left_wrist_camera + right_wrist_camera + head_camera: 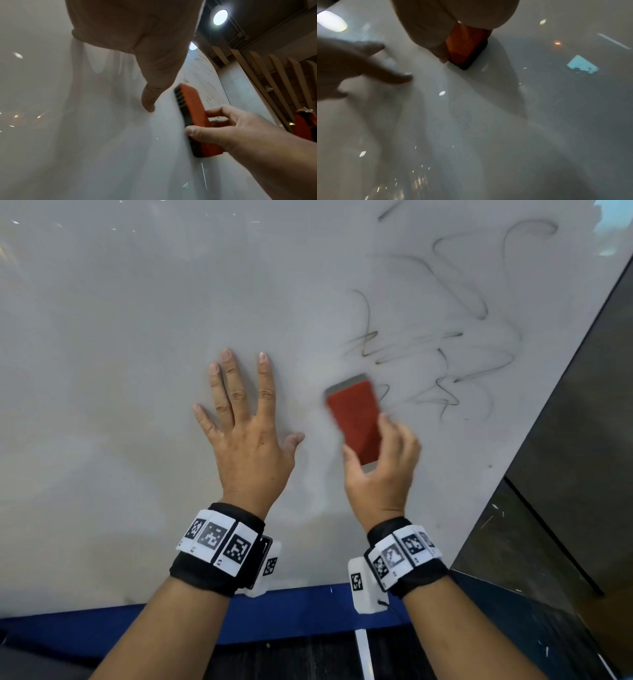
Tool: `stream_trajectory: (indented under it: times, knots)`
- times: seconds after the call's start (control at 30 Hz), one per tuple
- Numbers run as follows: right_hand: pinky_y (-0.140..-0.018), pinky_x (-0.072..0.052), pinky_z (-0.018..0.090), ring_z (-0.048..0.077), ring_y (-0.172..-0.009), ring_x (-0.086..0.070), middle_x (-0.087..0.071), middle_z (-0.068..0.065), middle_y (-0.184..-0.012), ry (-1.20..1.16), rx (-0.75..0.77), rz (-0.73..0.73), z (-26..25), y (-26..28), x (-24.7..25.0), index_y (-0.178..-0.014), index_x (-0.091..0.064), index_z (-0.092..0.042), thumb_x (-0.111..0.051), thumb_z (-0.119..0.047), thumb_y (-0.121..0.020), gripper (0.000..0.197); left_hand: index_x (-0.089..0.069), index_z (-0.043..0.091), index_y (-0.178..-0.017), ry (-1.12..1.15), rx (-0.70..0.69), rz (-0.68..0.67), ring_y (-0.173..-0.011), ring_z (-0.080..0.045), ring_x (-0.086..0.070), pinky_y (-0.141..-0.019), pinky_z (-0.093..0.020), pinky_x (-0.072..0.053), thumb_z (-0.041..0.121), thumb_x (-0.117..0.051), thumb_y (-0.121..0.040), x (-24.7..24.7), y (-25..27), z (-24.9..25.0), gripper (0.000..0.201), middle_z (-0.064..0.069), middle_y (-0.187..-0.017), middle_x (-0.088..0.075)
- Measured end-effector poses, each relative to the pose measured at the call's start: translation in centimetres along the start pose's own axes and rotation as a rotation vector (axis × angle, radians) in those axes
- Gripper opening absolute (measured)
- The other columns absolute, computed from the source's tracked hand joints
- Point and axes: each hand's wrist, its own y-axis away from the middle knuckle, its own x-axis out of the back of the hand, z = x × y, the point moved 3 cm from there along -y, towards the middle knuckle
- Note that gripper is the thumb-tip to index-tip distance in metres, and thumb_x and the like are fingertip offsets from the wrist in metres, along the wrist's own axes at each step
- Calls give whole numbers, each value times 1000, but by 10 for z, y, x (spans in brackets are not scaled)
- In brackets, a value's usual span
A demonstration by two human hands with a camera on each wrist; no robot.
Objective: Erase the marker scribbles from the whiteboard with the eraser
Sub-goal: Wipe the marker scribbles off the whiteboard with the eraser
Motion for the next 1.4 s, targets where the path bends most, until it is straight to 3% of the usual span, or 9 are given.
stream_trajectory:
  times: [0.13, 0.3, 0.47, 0.67, 0.87, 1.07, 1.17, 1.27, 1.4]
  knots:
    - [-100, -45, 46, 32, -114, -46, -49, 21, -125, -39, -127, 69, 2, -6, 3, -134, -50, -1, -81, -18, -76, 68, 11, 27, -156, 42, 36, -7, -150, -33, 14, -112, -71, -9, 45, -78, -77, 0, 2, 7, 121, -15, -163, 15]
    - [-95, -44, 34, 26, -108, -46, -51, 15, -121, 16, 31, -53, -4, 4, 2, -129, -55, -4, -81, -19, -76, 61, 13, 27, -156, 104, 70, -7, -149, -36, 18, -111, -74, -9, 42, -77, -79, -2, 2, 15, 119, -17, -162, 18]
    - [-94, -51, 46, 31, -110, -52, -50, 16, -120, -42, -37, 86, 12, -12, 14, -127, -59, 1, -81, -17, -76, 59, 9, 24, -157, 100, 77, 7, -149, -39, 14, -113, -71, -11, 45, -78, -77, -3, 2, 20, 120, -20, -162, 14]
    - [-96, -50, 41, 34, -109, -55, -53, 19, -119, -100, -24, -7, -2, -4, 4, -119, -60, 5, -81, -14, -73, 54, 5, 17, -157, 115, 79, 28, -149, -41, 12, -117, -64, -12, 43, -78, -78, -6, 3, 25, 117, -25, -161, 11]
    - [-97, -49, 51, 36, -113, -52, -48, 20, -123, -95, -154, 79, 21, -14, 18, -128, -54, 4, -81, -17, -75, 63, 5, 7, -156, 63, 23, 36, -152, -31, 4, -119, -61, -11, 46, -76, -77, -11, 6, 35, 119, -15, -164, 4]
    - [-99, -46, 36, 29, -110, -50, -53, 16, -120, -51, -50, -46, 15, 2, 15, -124, -60, 2, -83, -11, -72, 58, 5, 8, -156, 76, 33, 25, -151, -37, 7, -117, -65, -10, 35, -78, -78, -15, 6, 48, 117, -22, -163, 6]
    - [-99, -48, 48, 32, -114, -51, -50, 17, -123, -73, -145, 12, 32, -3, 22, -127, -56, 1, -83, -13, -74, 61, 6, 13, -156, 71, 29, 4, -150, -38, 10, -117, -66, -9, 38, -78, -78, -16, 6, 50, 117, -22, -162, 9]
    - [-97, -48, 52, 35, -114, -50, -48, 18, -124, -102, -222, 51, 28, -4, 20, -129, -54, 1, -81, -14, -74, 63, 6, 13, -156, 67, 27, 5, -150, -38, 10, -116, -67, -10, 41, -77, -79, -16, 7, 51, 117, -23, -162, 9]
    - [-97, -48, 38, 31, -108, -51, -52, 16, -119, -64, -82, -47, 17, 2, 16, -123, -60, 1, -82, -11, -72, 57, 6, 11, -156, 65, 27, 9, -150, -39, 9, -115, -68, -10, 45, -75, -79, -18, 7, 50, 116, -24, -162, 8]
